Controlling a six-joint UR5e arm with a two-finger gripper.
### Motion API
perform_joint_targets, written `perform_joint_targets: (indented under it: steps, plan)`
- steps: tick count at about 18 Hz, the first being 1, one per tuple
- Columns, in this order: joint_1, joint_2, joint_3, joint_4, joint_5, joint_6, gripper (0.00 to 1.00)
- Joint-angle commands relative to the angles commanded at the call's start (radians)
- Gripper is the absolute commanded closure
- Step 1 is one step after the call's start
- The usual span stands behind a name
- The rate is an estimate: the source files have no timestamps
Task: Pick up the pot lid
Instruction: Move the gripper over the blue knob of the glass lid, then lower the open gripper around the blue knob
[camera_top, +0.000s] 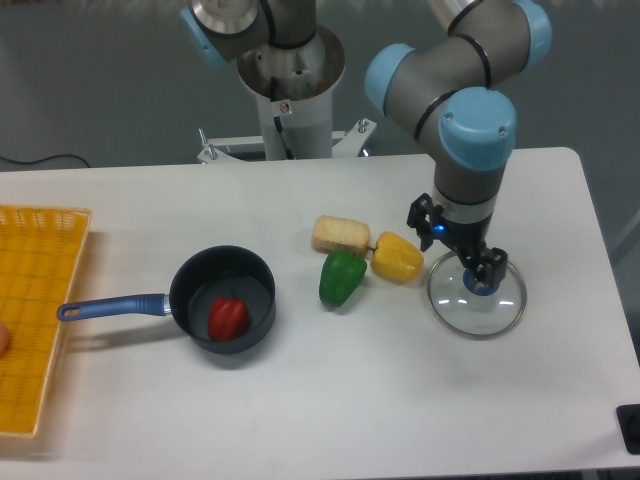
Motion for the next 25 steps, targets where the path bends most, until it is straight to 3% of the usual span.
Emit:
perform_joint_targets:
  steps: [4,11,19,25]
  plan:
    - [0.025,-0.022,-0.003,0.009,0.001,-0.075,0.0]
    - [0.057,-0.069,-0.005,0.015,-0.002,-0.367,0.0]
    - [0.081,-0.083,-0.012,0.029,-0.008,-0.473,0.0]
    - [0.1,-0.098,-0.08,0.13,-0.008,-0.521,0.0]
